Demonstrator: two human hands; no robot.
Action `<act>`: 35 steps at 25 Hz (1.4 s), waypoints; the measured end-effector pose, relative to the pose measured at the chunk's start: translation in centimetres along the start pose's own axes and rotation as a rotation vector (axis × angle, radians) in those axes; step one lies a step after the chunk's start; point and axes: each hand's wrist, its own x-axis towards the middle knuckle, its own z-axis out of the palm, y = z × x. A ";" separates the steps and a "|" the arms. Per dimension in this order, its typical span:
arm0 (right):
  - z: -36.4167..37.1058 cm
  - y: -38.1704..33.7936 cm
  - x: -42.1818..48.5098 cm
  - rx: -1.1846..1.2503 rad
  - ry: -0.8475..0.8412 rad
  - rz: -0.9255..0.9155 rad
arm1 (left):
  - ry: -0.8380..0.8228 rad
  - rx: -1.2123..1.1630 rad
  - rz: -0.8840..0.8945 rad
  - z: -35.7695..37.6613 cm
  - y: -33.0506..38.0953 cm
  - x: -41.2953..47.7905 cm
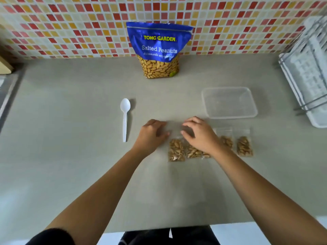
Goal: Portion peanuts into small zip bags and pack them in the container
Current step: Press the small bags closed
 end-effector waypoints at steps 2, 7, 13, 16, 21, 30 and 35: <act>0.6 0.2 -0.3 -0.064 -0.062 -0.012 | -0.029 0.105 0.039 0.8 -0.4 -0.2; 1.1 -0.4 -0.4 -0.086 0.032 -0.067 | 0.042 0.126 0.028 1.7 -0.3 -0.4; 0.3 -2.3 -2.0 0.397 0.190 0.082 | 0.033 -0.485 -0.107 0.1 1.0 -2.1; -0.1 -4.1 -2.5 0.866 0.264 0.214 | 0.029 -0.781 -0.082 -1.2 2.0 -3.1; -0.5 -7.5 -2.6 1.150 0.406 0.260 | 0.056 -0.863 -0.075 -3.4 4.0 -4.5; -1.4 -10.6 -3.6 0.961 0.556 0.143 | 0.230 -0.247 0.176 -6.3 5.5 -5.1; -0.9 -11.3 -3.7 0.756 0.682 0.162 | 0.290 -0.068 0.214 -6.6 6.1 -5.1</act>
